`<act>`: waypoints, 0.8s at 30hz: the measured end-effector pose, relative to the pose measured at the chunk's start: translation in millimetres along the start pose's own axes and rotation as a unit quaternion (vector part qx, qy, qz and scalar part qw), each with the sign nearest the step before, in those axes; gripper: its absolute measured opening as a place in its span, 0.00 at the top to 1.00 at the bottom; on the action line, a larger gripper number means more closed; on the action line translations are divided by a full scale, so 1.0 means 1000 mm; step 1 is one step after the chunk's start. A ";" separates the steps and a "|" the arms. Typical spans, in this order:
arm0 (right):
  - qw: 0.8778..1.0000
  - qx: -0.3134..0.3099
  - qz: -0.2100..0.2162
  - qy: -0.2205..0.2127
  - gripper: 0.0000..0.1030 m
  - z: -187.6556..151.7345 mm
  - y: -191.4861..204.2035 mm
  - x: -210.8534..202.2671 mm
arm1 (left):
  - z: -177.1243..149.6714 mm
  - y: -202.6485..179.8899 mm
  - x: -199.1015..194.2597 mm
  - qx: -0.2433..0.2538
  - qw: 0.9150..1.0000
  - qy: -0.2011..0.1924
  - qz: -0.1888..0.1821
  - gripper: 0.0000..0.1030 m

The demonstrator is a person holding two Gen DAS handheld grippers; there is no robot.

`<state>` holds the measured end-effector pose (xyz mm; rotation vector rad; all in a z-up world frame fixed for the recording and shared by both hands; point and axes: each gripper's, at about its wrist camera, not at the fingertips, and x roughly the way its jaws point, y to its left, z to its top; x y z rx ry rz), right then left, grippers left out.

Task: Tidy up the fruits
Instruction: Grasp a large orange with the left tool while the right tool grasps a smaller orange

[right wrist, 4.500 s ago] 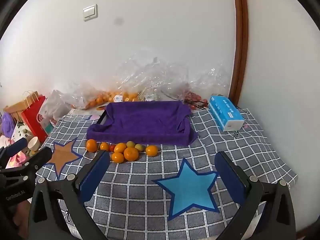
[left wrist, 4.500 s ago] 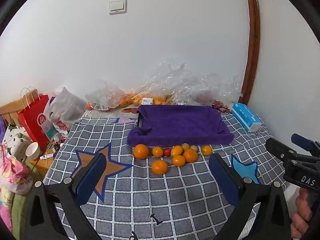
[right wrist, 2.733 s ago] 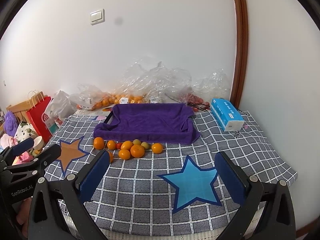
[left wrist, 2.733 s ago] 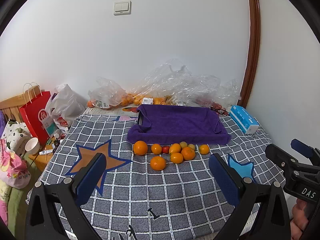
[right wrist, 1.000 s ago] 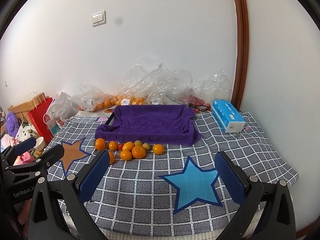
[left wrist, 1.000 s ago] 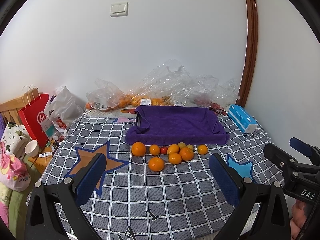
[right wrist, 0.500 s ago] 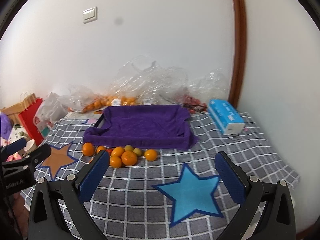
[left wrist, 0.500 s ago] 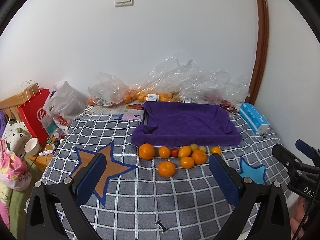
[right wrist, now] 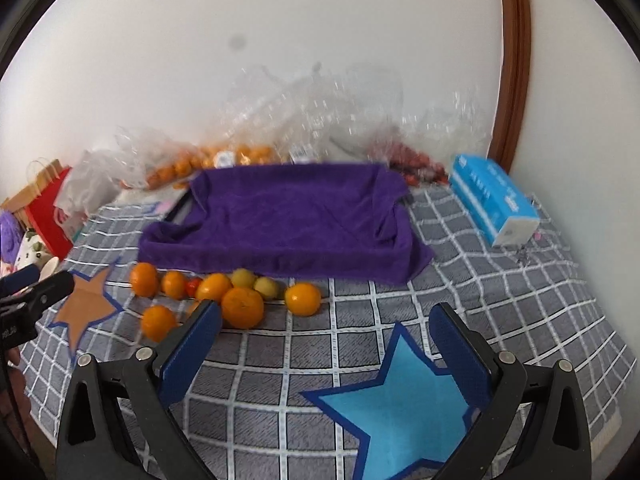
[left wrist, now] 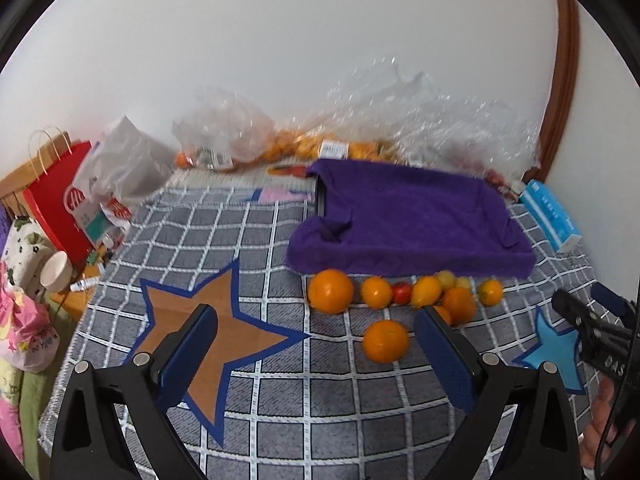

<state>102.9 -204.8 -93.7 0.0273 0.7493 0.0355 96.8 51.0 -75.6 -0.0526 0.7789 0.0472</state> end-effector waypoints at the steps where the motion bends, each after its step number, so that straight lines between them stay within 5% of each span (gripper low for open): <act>1: 1.000 0.008 0.011 0.007 0.11 0.000 -0.002 0.009 | -0.001 0.002 0.005 -0.002 1.000 0.004 0.000 0.04; 9: 0.997 0.002 0.026 0.077 0.45 -0.008 0.001 0.070 | -0.005 0.020 0.042 -0.021 0.999 0.040 -0.009 0.05; 24: 0.993 -0.026 0.052 0.099 0.65 -0.008 0.012 0.114 | 0.013 0.010 0.091 0.018 0.997 0.065 -0.035 0.12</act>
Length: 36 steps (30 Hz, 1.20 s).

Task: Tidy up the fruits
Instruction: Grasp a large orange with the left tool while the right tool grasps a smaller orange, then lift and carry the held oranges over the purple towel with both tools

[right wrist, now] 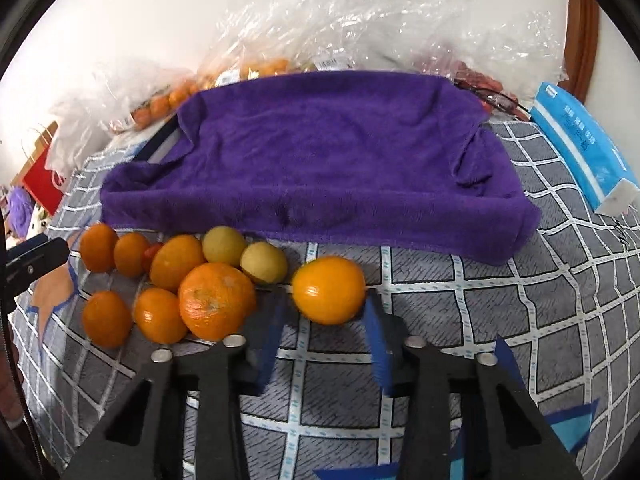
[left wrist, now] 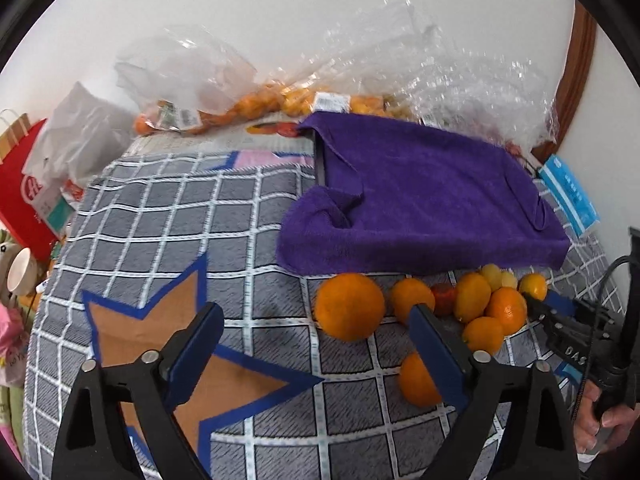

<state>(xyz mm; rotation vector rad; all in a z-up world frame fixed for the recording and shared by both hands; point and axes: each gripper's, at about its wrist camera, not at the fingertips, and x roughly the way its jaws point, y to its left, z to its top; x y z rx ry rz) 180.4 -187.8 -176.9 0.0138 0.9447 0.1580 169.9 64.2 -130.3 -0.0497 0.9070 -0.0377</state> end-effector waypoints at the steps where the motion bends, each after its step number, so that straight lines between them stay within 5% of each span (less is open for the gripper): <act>1: 1.000 0.001 0.003 0.001 0.65 0.000 -0.001 0.000 | 0.000 -0.002 0.003 0.005 1.000 0.003 -0.001 0.14; 9: 1.000 -0.005 0.011 -0.008 0.65 0.001 -0.006 -0.009 | 0.001 -0.007 0.025 0.014 0.999 0.030 -0.020 0.28; 16: 1.000 0.011 0.006 -0.018 0.65 0.006 -0.011 -0.022 | 0.000 -0.005 0.032 0.007 0.997 0.037 -0.060 0.60; 36: 0.996 0.029 -0.035 -0.075 0.65 0.010 -0.018 -0.105 | 0.001 -0.009 -0.031 0.004 0.998 0.002 -0.057 0.60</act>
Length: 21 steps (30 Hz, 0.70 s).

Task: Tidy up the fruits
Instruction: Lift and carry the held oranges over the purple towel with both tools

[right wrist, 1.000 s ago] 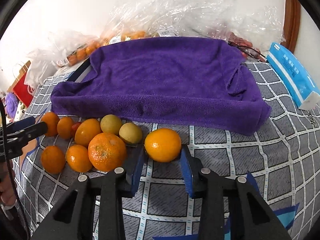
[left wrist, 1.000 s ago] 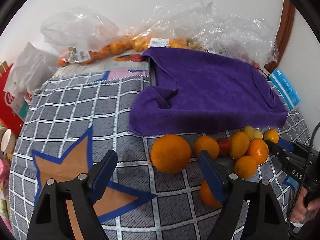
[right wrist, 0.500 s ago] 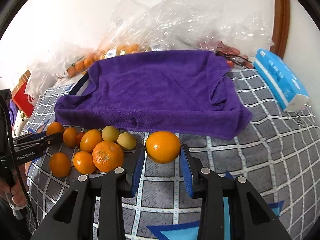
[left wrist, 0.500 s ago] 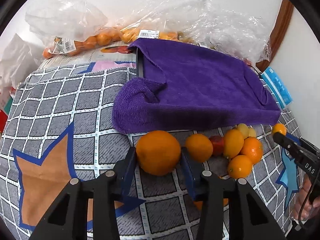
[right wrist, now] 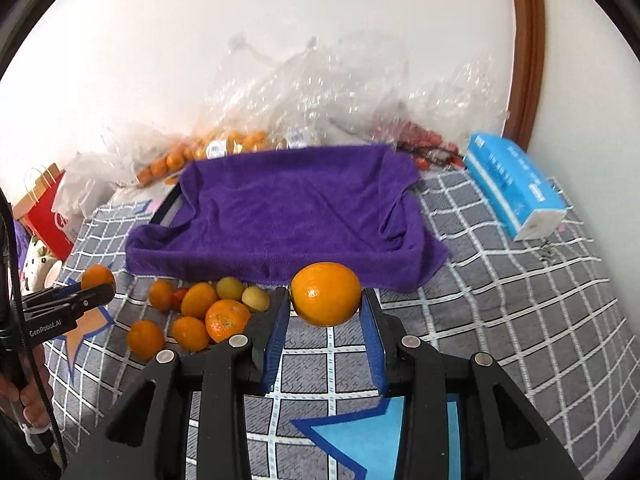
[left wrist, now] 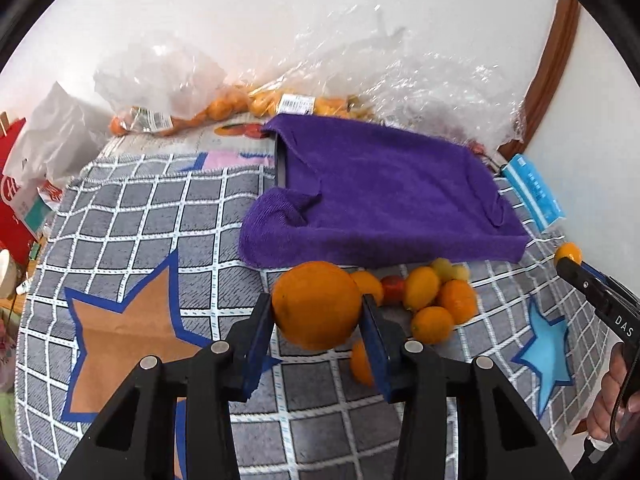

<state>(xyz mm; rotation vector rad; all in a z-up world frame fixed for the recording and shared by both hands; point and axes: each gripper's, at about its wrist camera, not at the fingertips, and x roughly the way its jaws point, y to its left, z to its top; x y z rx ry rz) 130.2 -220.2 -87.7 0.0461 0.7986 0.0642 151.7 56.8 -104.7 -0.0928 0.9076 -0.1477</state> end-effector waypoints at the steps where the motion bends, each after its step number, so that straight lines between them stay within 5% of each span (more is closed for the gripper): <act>1: 1.000 0.000 -0.002 -0.003 0.65 0.002 0.000 -0.005 | 0.001 -0.002 -0.003 0.001 1.000 -0.002 0.000 0.60; 21: 0.999 -0.009 0.009 -0.041 0.65 0.038 0.017 -0.040 | 0.038 -0.038 -0.045 0.004 0.999 -0.035 -0.023 0.60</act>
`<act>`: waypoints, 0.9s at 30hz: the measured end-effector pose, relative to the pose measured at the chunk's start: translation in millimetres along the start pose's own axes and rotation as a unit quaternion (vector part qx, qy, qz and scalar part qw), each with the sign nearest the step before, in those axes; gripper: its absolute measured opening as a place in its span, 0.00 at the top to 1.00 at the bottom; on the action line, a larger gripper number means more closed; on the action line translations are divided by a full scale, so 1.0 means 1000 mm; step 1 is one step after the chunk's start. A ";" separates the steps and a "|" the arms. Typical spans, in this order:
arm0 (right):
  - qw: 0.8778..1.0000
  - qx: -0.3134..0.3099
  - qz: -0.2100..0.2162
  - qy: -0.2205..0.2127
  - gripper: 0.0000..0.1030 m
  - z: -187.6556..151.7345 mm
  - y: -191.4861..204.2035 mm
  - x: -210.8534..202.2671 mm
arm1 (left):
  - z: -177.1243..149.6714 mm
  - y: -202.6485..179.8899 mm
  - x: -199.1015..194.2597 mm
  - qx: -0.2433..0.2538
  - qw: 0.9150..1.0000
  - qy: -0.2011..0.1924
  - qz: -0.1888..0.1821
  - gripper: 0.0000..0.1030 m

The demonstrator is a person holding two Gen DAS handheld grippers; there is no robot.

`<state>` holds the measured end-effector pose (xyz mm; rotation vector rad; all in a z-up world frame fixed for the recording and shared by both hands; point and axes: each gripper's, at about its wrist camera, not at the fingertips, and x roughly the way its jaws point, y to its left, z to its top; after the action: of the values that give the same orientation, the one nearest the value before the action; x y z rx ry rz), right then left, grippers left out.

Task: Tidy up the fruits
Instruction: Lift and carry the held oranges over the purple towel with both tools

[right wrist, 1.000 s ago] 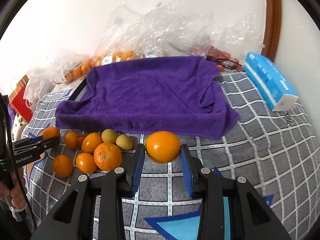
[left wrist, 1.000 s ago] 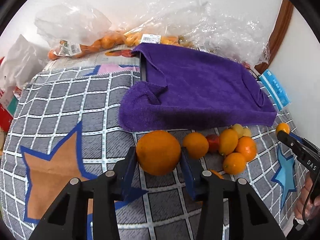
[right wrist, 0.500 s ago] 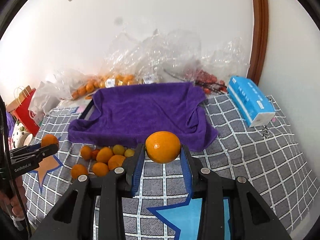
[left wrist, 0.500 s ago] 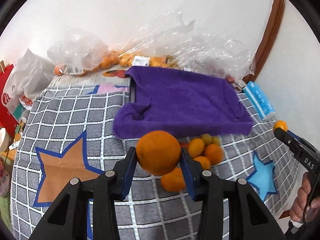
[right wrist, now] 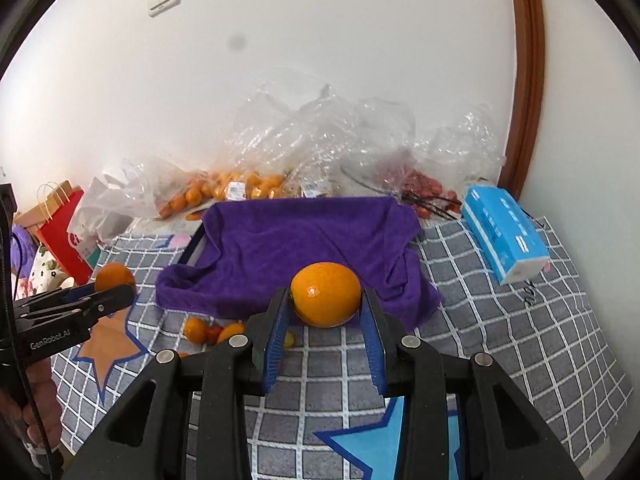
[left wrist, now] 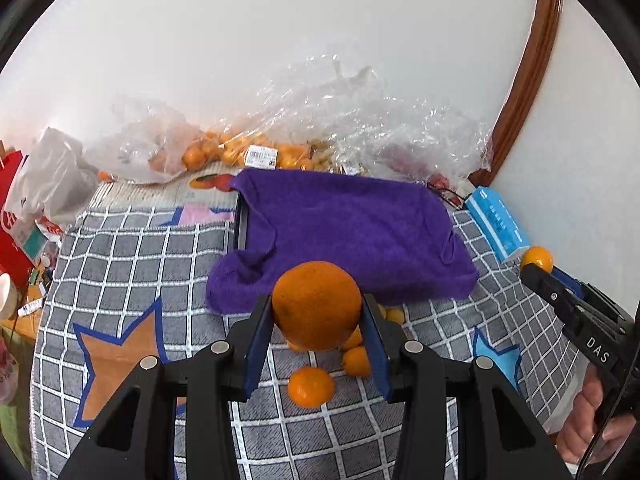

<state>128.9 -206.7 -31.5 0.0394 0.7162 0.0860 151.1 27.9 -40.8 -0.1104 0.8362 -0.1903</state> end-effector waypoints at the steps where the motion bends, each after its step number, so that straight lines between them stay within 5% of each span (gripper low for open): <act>1: 1.000 -0.001 0.003 -0.003 0.65 0.004 0.001 0.000 | 0.003 0.000 -0.001 -0.001 1.000 -0.002 0.000 0.60; 27: 1.000 0.006 0.012 -0.018 0.65 0.054 -0.002 0.025 | 0.056 -0.003 -0.007 -0.004 1.000 -0.030 0.006 0.60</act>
<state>183.5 -207.1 -7.1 0.0615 0.6805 0.1035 188.2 27.8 1.6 -0.1181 0.7767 -0.1724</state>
